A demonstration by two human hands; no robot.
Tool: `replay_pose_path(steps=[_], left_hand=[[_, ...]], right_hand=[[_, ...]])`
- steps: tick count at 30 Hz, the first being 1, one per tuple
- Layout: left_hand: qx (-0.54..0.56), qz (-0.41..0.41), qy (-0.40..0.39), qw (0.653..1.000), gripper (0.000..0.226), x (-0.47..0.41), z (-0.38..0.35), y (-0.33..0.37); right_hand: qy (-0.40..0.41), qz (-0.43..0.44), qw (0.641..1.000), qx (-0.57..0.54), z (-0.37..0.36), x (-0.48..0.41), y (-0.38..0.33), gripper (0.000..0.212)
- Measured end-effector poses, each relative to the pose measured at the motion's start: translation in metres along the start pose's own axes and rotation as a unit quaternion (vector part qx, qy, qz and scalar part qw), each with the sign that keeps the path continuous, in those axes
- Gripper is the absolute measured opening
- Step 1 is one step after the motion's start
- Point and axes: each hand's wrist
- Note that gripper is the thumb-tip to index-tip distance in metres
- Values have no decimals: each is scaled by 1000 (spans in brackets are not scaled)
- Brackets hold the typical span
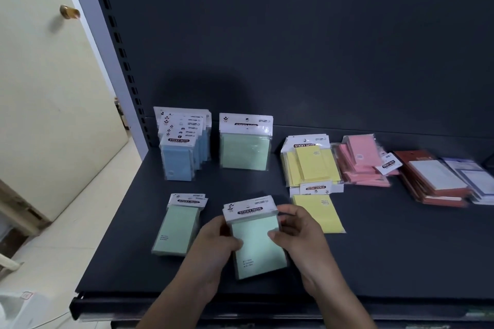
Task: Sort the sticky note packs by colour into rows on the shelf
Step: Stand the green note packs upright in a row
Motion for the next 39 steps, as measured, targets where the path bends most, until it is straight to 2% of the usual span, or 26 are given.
replay_pose_path(steps=[6, 10, 13, 17, 25, 29, 34, 39], left_hand=[[-133, -119, 22, 984, 60, -7, -2, 11], [-244, -198, 63, 947, 65, -33, 8, 21], [-278, -225, 103, 928, 63, -60, 14, 29], [-317, -235, 157, 905, 61, -93, 17, 42], [-331, -223, 174, 900, 71, -126, 14, 31], [-318, -197, 196, 907, 71, -131, 9, 19], [-323, -182, 231, 900, 57, -134, 2, 7], [-339, -180, 249, 889, 55, -136, 1, 4]], right_hand=[[11, 79, 995, 55, -5, -12, -5, 43], [21, 139, 984, 112, -9, -37, -19, 52], [31, 168, 976, 136, -13, -65, -19, 52], [67, 193, 968, 146, -17, -100, -14, 50], [144, 249, 932, 219, -19, -127, 1, 39], [163, 241, 923, 251, -17, -133, 4, 38], [176, 220, 921, 269, -18, -137, 5, 33], [176, 227, 900, 326, -17, -139, 7, 31]])
Point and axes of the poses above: each hand's wrist, its own x-axis away from the middle knuckle, its own z-axis out of the back of the hand, y = z × x, and after that the axes turned 12 degrees about -y, right-handed
